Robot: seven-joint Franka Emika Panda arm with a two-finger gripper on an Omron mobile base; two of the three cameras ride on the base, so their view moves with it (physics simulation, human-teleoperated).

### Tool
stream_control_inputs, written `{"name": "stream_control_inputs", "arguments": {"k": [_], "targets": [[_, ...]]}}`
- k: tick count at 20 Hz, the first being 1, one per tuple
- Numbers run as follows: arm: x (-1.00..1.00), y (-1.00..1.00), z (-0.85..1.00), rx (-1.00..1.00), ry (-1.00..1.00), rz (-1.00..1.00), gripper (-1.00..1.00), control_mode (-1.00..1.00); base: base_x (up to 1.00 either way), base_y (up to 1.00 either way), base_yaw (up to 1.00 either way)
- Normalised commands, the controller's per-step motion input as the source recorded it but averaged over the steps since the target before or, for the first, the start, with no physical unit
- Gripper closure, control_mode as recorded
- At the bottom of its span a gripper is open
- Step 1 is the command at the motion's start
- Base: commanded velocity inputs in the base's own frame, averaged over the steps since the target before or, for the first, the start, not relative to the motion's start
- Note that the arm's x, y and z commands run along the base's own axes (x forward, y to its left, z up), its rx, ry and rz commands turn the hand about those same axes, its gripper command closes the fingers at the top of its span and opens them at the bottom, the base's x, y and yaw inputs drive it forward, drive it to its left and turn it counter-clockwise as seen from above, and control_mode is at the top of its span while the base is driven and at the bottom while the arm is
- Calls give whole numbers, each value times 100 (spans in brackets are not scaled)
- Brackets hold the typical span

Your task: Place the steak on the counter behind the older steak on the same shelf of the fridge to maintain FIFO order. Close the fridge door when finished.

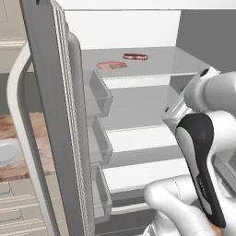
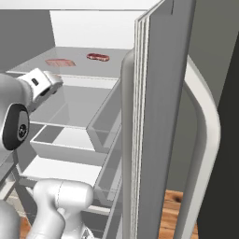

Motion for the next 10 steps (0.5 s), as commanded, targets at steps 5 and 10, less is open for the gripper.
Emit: {"name": "stream_control_inputs", "arguments": {"k": [5, 10], "targets": [[-47, 0, -4, 7, 11, 0, -100, -100, 0, 0, 0], [0, 1, -2, 0, 7, 0, -100, -100, 0, 0, 0]]}}
